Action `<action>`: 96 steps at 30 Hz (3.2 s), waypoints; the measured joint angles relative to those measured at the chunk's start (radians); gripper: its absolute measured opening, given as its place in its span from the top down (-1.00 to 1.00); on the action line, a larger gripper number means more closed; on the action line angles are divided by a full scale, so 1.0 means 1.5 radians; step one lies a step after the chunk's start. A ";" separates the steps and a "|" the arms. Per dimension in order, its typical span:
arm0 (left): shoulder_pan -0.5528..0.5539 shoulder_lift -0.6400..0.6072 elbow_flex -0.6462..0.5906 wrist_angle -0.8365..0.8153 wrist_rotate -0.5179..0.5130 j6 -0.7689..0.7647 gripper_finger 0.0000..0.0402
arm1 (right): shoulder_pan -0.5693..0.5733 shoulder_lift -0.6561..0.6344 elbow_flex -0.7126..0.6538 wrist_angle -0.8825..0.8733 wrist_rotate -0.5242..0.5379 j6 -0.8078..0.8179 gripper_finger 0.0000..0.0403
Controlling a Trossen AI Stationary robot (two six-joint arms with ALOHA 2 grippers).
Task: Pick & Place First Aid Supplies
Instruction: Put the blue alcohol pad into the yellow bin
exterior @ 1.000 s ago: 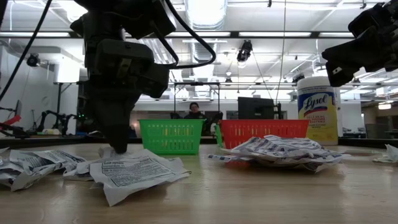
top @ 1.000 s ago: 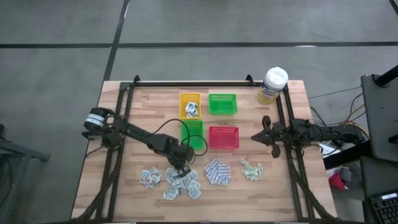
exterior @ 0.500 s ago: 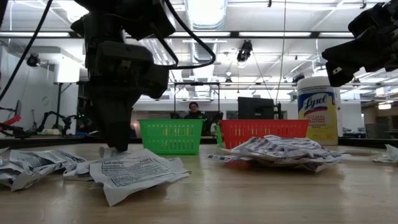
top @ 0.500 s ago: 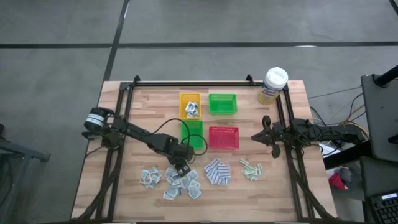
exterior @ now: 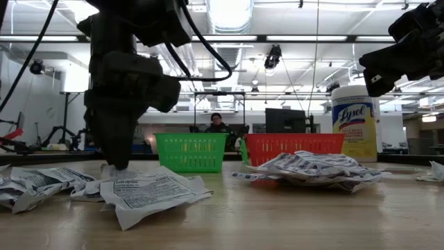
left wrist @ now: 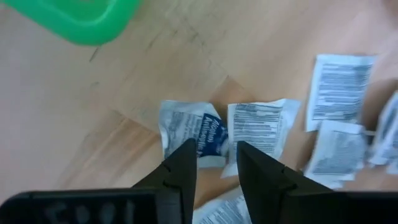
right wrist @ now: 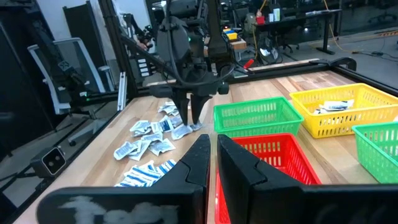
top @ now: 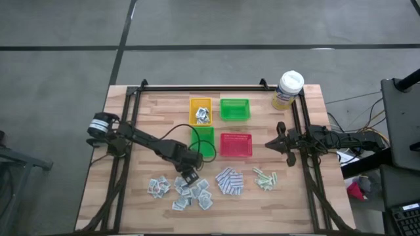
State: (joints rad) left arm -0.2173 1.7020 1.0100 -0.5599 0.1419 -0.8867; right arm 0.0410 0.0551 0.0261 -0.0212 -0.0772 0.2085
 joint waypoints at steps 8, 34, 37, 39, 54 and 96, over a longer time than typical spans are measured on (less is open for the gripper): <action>0.000 -0.008 0.001 0.015 0.022 -0.020 0.46 | 0.000 0.000 0.000 0.000 0.000 0.000 0.86; 0.002 0.017 -0.001 0.099 -0.008 0.184 0.46 | 0.000 0.000 0.000 0.000 0.000 0.000 0.86; 0.002 0.017 -0.001 0.099 -0.008 0.208 0.46 | 0.000 0.000 0.000 0.000 0.000 0.000 0.86; 0.002 0.017 -0.001 0.099 -0.008 0.230 0.46 | 0.000 0.000 0.000 0.000 0.000 0.000 0.86; -0.009 0.017 -0.010 0.093 0.011 0.538 0.46 | 0.000 0.000 0.000 0.000 0.000 0.000 0.86; -0.009 0.081 0.002 0.148 0.011 0.688 0.62 | 0.000 0.000 0.000 0.000 0.000 0.000 0.86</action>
State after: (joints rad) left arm -0.2306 1.8236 1.0137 -0.3383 0.1588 0.1452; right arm 0.0412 0.0551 0.0261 -0.0213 -0.0772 0.2088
